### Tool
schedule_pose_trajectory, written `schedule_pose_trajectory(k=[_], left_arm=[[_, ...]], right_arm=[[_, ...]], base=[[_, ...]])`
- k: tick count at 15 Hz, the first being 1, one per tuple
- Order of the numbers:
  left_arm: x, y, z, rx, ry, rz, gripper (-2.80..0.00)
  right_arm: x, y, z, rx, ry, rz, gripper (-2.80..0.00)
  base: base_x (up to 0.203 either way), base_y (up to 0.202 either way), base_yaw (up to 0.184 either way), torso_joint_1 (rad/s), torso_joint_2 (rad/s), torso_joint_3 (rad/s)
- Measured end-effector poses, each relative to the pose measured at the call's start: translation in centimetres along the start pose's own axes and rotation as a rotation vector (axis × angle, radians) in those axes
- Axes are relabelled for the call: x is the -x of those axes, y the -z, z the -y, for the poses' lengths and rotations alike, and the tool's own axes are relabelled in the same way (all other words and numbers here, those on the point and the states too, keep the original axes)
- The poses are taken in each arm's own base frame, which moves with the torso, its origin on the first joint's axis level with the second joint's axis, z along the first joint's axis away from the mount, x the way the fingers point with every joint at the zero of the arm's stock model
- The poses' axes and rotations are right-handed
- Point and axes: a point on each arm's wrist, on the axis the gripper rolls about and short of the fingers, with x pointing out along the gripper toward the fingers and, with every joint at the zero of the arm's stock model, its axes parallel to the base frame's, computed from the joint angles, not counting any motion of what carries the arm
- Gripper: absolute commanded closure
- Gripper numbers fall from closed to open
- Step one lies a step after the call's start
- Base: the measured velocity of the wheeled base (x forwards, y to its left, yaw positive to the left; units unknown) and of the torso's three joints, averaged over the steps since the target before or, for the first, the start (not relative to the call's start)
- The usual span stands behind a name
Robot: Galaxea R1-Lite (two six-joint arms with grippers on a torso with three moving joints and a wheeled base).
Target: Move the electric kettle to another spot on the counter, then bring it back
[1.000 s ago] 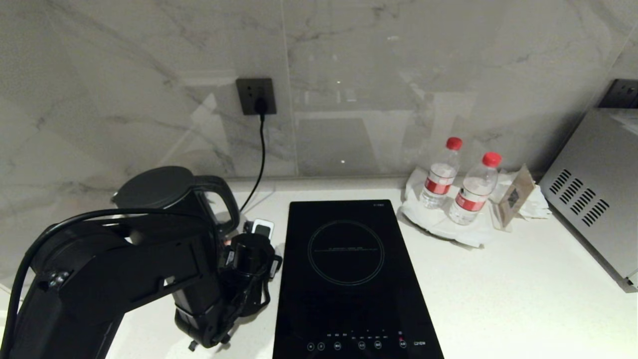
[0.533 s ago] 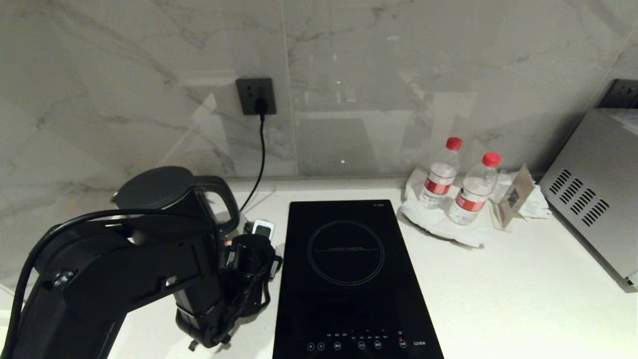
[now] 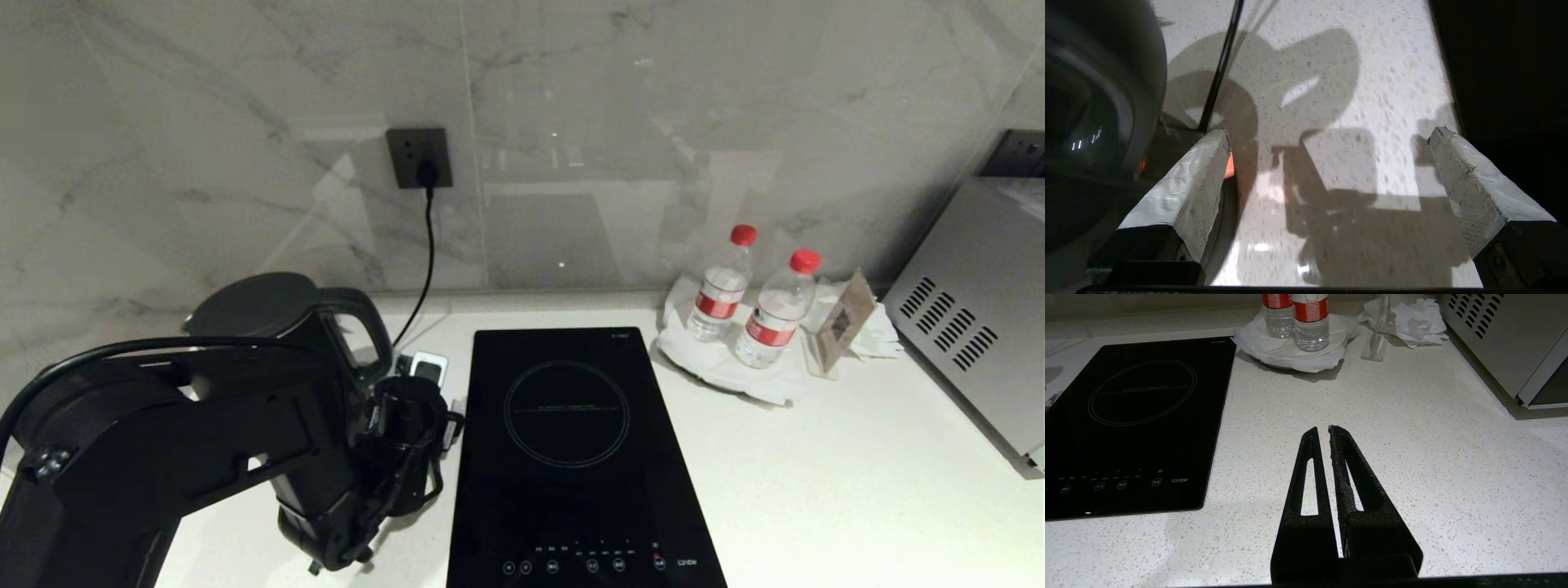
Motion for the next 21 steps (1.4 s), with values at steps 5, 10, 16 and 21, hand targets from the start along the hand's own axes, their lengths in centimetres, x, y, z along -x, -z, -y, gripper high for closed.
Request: schedule_pose_trajectory(k=[5, 10, 16, 21], left_arm=[[1.6, 1.2, 0.2, 0.031, 0.033, -0.041, -2.80], [0.9, 1.5, 0.6, 0.030, 0.041, -0.044, -2.80], [-1.0, 2.5, 0.3, 0.033, 0.007, -0.062, -2.80], [-2.1, 3.1, -0.5, 0.038, -0.023, -0.078, -2.80]], right_arm=[[0.0, 0.0, 0.0, 0.000, 0.000, 0.000, 0.00], [0.0, 0.0, 0.0, 0.001, 0.000, 0.000, 0.00], [0.0, 0.0, 0.0, 0.000, 0.000, 0.002, 0.00], [0.0, 0.0, 0.0, 0.000, 0.000, 0.000, 0.00]], base=[[0.000, 0.000, 0.000, 0.000, 0.00, 0.000], [0.000, 0.000, 0.000, 0.000, 0.00, 0.000], [0.000, 0.000, 0.000, 0.000, 0.00, 0.000], [0.000, 0.000, 0.000, 0.000, 0.00, 0.000]])
